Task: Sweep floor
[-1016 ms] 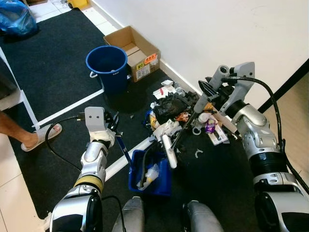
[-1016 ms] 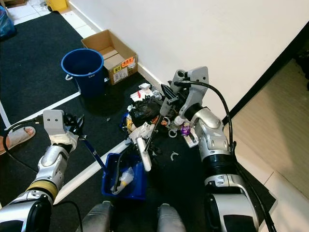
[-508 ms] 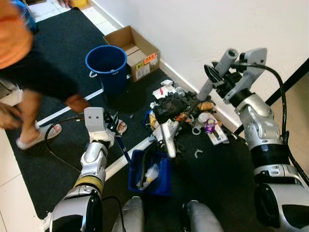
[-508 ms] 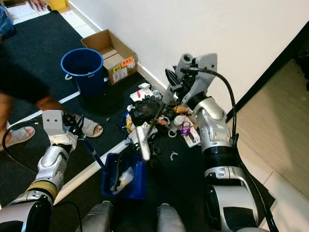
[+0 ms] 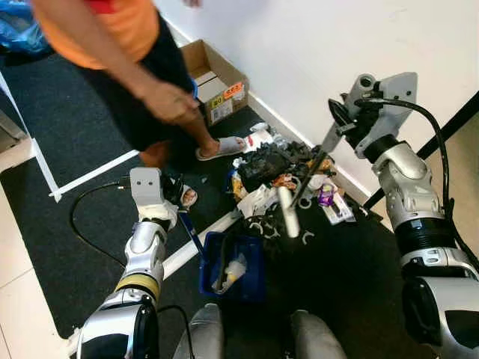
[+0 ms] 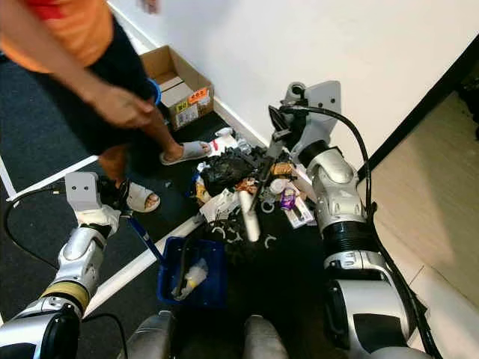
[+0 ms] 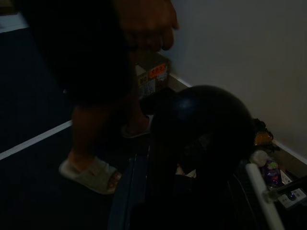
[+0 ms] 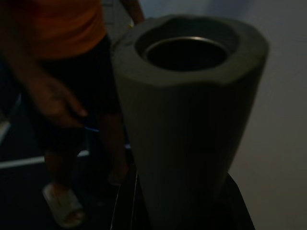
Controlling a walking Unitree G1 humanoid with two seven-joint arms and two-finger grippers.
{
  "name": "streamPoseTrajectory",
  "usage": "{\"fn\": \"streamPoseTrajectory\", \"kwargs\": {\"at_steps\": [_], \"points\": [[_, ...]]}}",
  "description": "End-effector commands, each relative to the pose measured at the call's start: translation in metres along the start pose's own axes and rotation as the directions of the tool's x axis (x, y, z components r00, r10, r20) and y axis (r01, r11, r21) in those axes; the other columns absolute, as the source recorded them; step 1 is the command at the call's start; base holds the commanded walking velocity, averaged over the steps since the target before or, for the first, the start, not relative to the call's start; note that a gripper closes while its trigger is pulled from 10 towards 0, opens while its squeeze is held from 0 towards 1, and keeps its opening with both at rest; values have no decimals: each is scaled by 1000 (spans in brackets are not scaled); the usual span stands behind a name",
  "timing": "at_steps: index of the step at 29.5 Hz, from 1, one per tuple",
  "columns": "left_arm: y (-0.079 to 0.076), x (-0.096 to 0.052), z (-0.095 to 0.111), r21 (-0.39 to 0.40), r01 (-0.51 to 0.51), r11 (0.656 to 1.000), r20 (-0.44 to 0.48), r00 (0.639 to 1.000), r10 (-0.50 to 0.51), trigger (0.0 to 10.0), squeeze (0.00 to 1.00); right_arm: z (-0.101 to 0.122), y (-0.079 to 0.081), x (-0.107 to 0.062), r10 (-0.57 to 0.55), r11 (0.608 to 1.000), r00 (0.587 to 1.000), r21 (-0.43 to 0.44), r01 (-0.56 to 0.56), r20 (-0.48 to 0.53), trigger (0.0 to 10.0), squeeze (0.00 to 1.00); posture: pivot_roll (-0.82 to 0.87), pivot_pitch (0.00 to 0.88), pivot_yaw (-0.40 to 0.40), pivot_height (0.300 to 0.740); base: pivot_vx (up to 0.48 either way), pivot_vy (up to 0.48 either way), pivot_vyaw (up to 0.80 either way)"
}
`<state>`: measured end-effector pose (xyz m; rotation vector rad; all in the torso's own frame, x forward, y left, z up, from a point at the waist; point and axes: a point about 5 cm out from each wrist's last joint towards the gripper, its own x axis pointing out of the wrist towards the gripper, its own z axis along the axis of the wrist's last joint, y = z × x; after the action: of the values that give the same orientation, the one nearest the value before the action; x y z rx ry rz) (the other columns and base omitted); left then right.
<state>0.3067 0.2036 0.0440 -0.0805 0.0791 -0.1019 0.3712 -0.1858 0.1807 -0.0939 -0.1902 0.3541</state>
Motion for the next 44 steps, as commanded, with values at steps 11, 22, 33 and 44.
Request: {"fn": "streamPoseTrajectory", "kwargs": {"at_steps": [11, 22, 33, 44], "points": [[-12, -7, -17, -70, 17, 997, -53, 998, -21, 10000, 0, -31, 23, -3, 88, 992, 988, -85, -99, -126, 10000, 0, 119, 132, -86, 740, 0, 0, 0], [-12, -9, -18, -72, 16, 997, -52, 998, -20, 10000, 0, -56, 81, -11, 327, 945, 935, 66, -320, -139, 10000, 0, 118, 145, -85, 740, 0, 0, 0], [-13, -7, -17, -76, 18, 997, -47, 999, -22, 10000, 0, -46, 95, -11, 433, 883, 901, 222, -414, -39, 10000, 0, 112, 137, -86, 740, 0, 0, 0], [-16, -4, -15, -80, 23, 997, -44, 999, -27, 10000, 0, -33, 84, -14, 401, 832, 914, 394, -390, 59, 10000, 0, 101, 127, -85, 740, 0, 0, 0]]}}
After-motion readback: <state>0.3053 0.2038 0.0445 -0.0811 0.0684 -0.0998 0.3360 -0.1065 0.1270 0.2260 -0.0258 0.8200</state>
